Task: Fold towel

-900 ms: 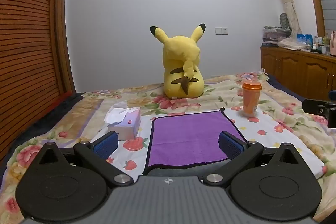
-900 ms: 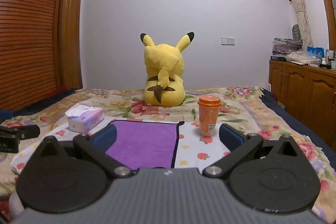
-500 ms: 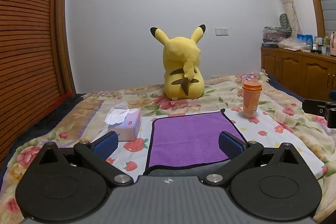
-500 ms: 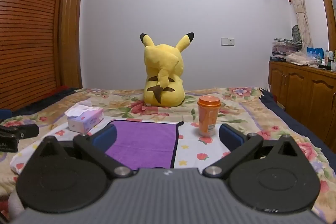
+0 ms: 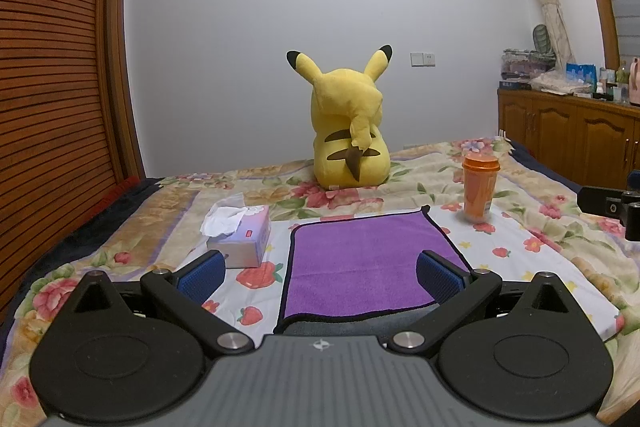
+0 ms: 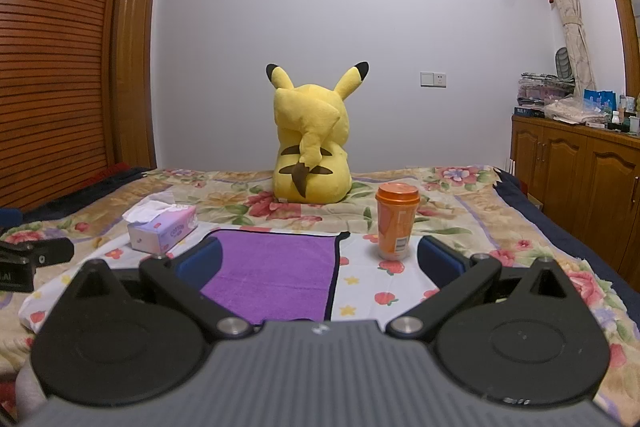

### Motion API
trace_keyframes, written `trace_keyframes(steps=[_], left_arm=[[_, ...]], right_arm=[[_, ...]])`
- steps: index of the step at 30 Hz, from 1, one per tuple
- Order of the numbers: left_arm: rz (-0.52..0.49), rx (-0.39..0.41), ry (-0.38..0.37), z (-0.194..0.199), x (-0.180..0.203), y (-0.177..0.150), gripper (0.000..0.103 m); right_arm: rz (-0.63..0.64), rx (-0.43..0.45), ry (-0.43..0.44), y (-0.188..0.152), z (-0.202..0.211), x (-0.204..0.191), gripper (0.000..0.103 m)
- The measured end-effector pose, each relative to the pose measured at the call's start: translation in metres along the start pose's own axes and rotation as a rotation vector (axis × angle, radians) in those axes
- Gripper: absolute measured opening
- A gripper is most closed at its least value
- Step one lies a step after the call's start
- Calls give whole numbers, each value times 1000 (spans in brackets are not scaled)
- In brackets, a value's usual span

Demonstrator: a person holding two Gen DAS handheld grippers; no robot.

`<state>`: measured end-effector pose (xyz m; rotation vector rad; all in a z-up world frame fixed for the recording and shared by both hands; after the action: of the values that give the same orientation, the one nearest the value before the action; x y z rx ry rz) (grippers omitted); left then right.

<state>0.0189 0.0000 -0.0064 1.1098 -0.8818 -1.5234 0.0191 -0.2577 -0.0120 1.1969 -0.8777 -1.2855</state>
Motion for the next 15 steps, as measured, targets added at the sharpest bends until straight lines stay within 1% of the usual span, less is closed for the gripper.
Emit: trace_keyframes(steps=[15], left_arm=[[1,-2,2,-3,-2,-3,103]], right_arm=[[-1,-1,1,0,0,0,103]])
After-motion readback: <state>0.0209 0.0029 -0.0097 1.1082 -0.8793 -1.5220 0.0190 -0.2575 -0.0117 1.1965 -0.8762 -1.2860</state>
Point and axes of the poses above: each gripper's, at about its wrist camera, not at the fingertips, and z roughly against the way its jaws point, x to its right, y to its top, the point moved 2 cm from there along -z, roughly the way its jaws point, and after that the axes turned 6 degrees about -z, right-handed, at the moved point
